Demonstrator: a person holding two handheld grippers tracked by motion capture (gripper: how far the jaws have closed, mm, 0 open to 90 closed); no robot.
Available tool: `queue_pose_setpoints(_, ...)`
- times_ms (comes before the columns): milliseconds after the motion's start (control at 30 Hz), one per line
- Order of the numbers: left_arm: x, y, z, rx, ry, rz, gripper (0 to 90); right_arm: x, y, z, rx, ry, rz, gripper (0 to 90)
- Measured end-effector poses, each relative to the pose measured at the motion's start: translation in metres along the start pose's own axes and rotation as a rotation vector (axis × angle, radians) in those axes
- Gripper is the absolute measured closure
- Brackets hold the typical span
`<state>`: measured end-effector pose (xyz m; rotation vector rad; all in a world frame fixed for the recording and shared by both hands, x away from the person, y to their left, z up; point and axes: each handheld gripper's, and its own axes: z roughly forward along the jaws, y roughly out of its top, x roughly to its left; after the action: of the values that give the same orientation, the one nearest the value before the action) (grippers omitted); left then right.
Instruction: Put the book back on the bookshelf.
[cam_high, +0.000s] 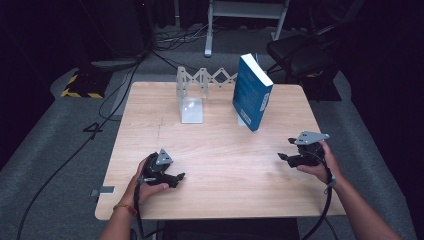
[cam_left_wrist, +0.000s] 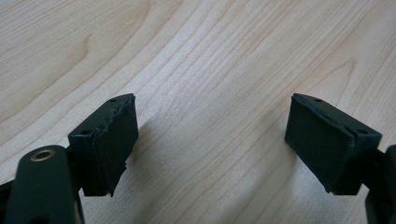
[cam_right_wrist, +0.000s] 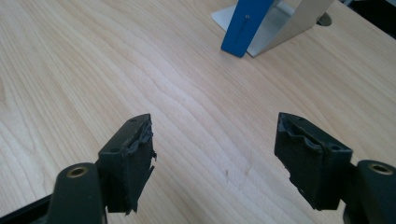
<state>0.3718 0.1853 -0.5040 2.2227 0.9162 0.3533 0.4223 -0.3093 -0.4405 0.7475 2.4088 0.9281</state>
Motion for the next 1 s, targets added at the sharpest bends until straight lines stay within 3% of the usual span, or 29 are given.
queue_pose_setpoints(300, 0.000, 0.000, 0.000, 0.000, 0.001, -0.001, 17.6, 0.003, -0.029, -0.003, 0.021, 0.002, 0.005, 28.4)
queue_pose_setpoints(500, 0.000, 0.000, 0.000, -0.001, 0.002, 0.000, 17.6, 0.003, -0.053, -0.008, 0.025, -0.001, 0.037, 28.2)
queue_pose_setpoints(667, 0.000, 0.000, 0.000, 0.000, 0.000, 0.000, 17.6, -0.002, -0.077, -0.017, 0.009, 0.019, 0.098, 27.7)
queue_pose_setpoints(933, 0.000, 0.000, 0.000, 0.000, 0.002, -0.002, 17.6, -0.010, -0.112, -0.026, 0.001, -0.001, 0.204, 24.4)
queue_pose_setpoints(1000, 0.000, 0.000, 0.000, 0.000, 0.003, -0.001, 17.5, -0.012, -0.118, -0.027, -0.012, 0.012, 0.253, 23.6)
